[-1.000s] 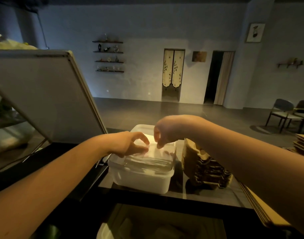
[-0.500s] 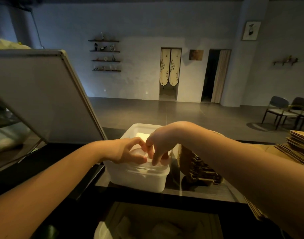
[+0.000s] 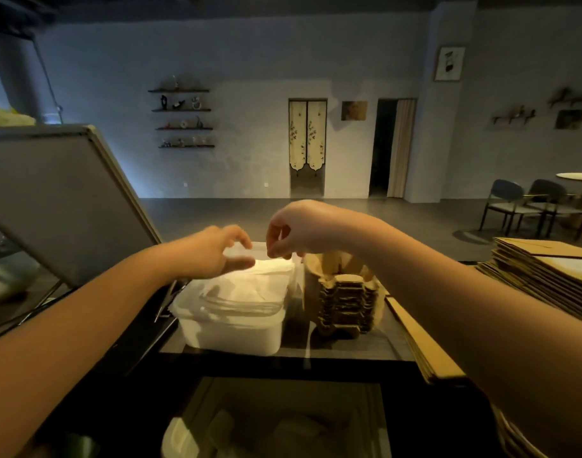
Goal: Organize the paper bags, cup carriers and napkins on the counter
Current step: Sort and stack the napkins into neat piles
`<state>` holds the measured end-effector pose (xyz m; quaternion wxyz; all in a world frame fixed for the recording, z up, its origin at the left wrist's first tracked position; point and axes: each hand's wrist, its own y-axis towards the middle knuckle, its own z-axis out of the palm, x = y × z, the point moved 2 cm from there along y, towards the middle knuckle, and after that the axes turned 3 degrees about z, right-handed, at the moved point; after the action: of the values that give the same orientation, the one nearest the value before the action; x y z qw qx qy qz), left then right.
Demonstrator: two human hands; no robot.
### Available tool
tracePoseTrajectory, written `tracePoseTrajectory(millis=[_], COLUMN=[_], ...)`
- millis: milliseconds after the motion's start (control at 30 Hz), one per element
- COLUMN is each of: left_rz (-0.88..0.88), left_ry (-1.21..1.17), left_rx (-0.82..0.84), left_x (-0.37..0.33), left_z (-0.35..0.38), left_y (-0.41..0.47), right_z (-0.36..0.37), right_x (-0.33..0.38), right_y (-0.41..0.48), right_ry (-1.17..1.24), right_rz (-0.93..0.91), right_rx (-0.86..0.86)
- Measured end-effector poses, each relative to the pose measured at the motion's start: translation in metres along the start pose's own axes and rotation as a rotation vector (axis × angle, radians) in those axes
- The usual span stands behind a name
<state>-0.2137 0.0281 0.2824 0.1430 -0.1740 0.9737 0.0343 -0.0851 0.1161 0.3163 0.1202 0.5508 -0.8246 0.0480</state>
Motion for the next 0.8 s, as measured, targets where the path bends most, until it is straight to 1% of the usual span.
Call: tracePoseTrajectory(millis=[100,167,233,367,467,567,633,700,767,800], left_rz=[0.13,0.222,0.296,0.419,0.465,0.444,0.374,0.271,0.153,0.099], left_ry=[-0.098,-0.166,-0.239,-0.296,-0.435,-0.548,-0.646,-0.722,-0.764,-0.779], left_rx=[-0.172,-0.244,-0.265,-0.248,-0.14,0.076,0.252,0.407,0.513,0.541], left_x=[-0.043,-0.079,-0.116,-0.178,-0.207,-0.227,-0.235,-0.241,-0.245,-0.246], left_z=[-0.004,0.0,0.012,0.06,0.108,0.169,0.212,0.255,0.294,0.312], left_y=[-0.013,-0.025,-0.041,-0.069,-0.082,-0.09,-0.093,-0.093,-0.093,-0.092], right_z=[-0.011,-0.017,-0.022,-0.016,0.015,0.062,0.096,0.133,0.178,0.2], right_x=[-0.011,-0.02,-0.029,-0.053,-0.083,-0.114,-0.137,-0.169,-0.212,-0.234], right_y=[-0.038,-0.068,-0.104,-0.183,-0.236,-0.282,-0.306,-0.327,-0.343,-0.352], right_ry=[0.059,0.084,0.105,0.117,0.226,0.329,0.4,0.461,0.448,0.412], right_rz=[0.03,0.062,0.082,0.109,0.169,0.238,0.309,0.441,0.602,0.69], right_rx=[-0.058,-0.059,-0.063,-0.098,-0.129,-0.104,-0.057,-0.028,0.04,0.084])
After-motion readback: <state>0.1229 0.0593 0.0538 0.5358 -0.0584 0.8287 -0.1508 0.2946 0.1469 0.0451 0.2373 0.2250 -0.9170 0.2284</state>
